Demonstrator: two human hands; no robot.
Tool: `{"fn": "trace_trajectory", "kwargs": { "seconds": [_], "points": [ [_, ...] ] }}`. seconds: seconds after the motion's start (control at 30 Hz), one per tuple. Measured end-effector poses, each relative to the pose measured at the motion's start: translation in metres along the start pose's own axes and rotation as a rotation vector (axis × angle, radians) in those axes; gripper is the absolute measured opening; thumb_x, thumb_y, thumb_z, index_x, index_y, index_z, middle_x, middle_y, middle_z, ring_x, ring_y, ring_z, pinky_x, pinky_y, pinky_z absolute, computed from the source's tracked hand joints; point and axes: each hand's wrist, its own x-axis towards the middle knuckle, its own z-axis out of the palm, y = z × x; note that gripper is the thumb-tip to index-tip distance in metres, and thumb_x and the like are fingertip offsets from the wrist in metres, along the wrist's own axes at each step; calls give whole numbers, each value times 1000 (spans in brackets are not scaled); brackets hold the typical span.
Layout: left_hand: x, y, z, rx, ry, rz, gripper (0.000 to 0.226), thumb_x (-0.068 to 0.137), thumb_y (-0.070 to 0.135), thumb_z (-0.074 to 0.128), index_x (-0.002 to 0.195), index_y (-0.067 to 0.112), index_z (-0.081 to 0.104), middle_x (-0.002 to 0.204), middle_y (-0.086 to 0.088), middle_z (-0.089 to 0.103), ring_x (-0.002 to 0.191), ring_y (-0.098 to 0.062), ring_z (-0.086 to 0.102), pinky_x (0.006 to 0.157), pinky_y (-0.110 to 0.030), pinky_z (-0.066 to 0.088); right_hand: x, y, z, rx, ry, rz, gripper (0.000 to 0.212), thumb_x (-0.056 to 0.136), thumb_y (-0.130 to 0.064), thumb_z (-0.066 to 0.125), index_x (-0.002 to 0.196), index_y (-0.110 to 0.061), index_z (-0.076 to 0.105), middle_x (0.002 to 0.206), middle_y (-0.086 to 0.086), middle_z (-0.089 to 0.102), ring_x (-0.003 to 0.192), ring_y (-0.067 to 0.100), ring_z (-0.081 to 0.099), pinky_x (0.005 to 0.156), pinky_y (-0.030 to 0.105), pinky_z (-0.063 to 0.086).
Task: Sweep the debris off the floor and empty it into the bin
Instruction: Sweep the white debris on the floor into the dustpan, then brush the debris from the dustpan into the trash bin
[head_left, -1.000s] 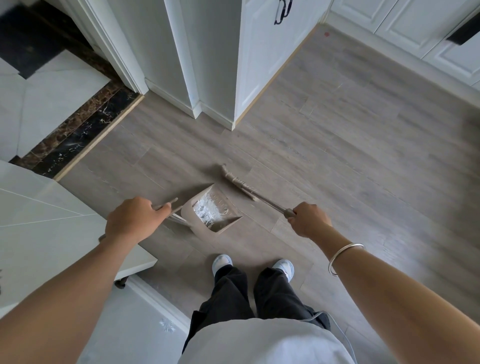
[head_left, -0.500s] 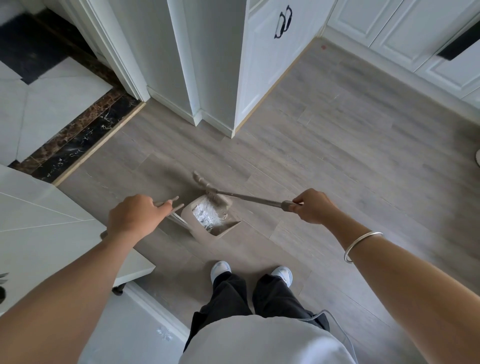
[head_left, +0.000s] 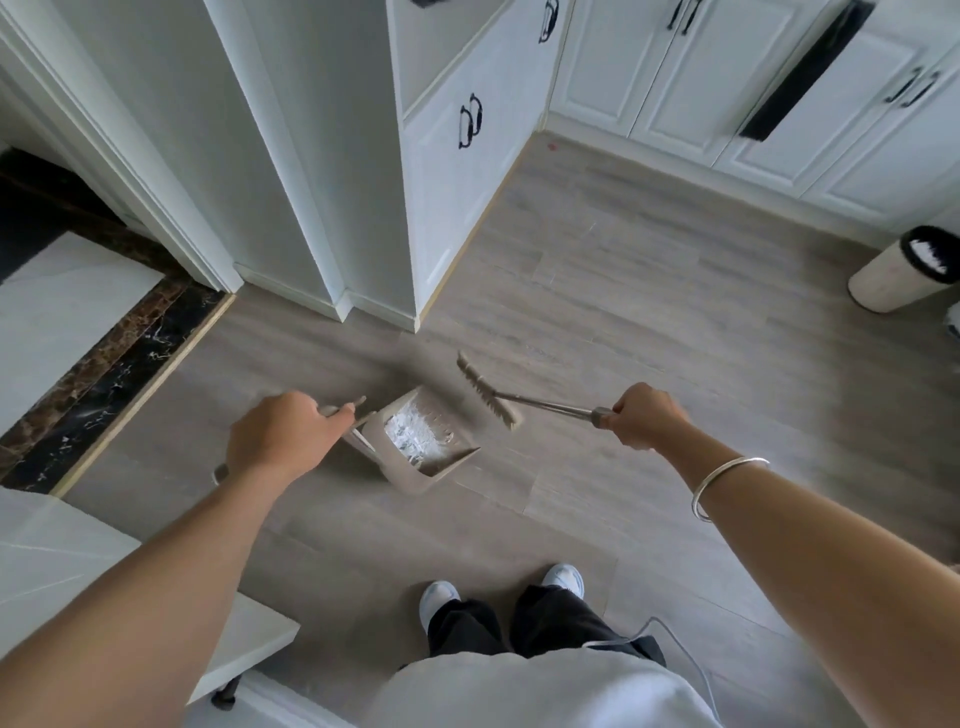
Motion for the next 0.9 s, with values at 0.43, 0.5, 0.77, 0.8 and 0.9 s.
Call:
{"fn": "trace_trajectory", "kwargs": {
  "seconds": [0.43, 0.5, 0.77, 0.8, 0.9],
  "points": [
    [26, 155, -8, 71, -46, 210, 54, 86, 62, 51, 73, 11, 64, 89, -10, 68, 81, -32, 61, 71, -33, 47, -2, 87, -39, 209, -2, 136, 46, 83, -50, 64, 73, -5, 72, 57, 5, 58, 55, 26, 54, 59, 29, 47],
    [29, 186, -5, 82, -51, 233, 56, 86, 63, 50, 74, 11, 64, 88, -10, 68, 83, -33, 62, 72, -33, 49, 5, 111, -56, 229, 4, 161, 46, 82, -49, 65, 76, -4, 73, 56, 5, 61, 52, 25, 54, 60, 31, 51],
    [40, 339, 8, 137, -49, 319, 54, 85, 64, 50, 81, 13, 68, 92, -9, 70, 83, -32, 62, 74, -33, 50, 45, 218, -133, 287, 24, 251, 41, 79, -47, 69, 65, -8, 72, 54, 3, 62, 42, 20, 51, 58, 25, 46],
    [41, 366, 12, 130, -48, 330, 53, 84, 64, 51, 86, 14, 70, 94, -9, 70, 85, -32, 64, 75, -33, 50, 51, 238, -144, 306, 35, 266, 42, 79, -47, 68, 67, -7, 74, 56, 4, 63, 42, 20, 51, 58, 25, 46],
    [42, 426, 19, 140, -47, 376, 54, 83, 65, 53, 81, 13, 67, 96, -9, 69, 84, -32, 61, 72, -32, 45, 62, 284, -165, 332, 43, 288, 44, 79, -47, 67, 81, -6, 79, 61, 4, 67, 40, 19, 49, 57, 24, 46]
  ]
}}
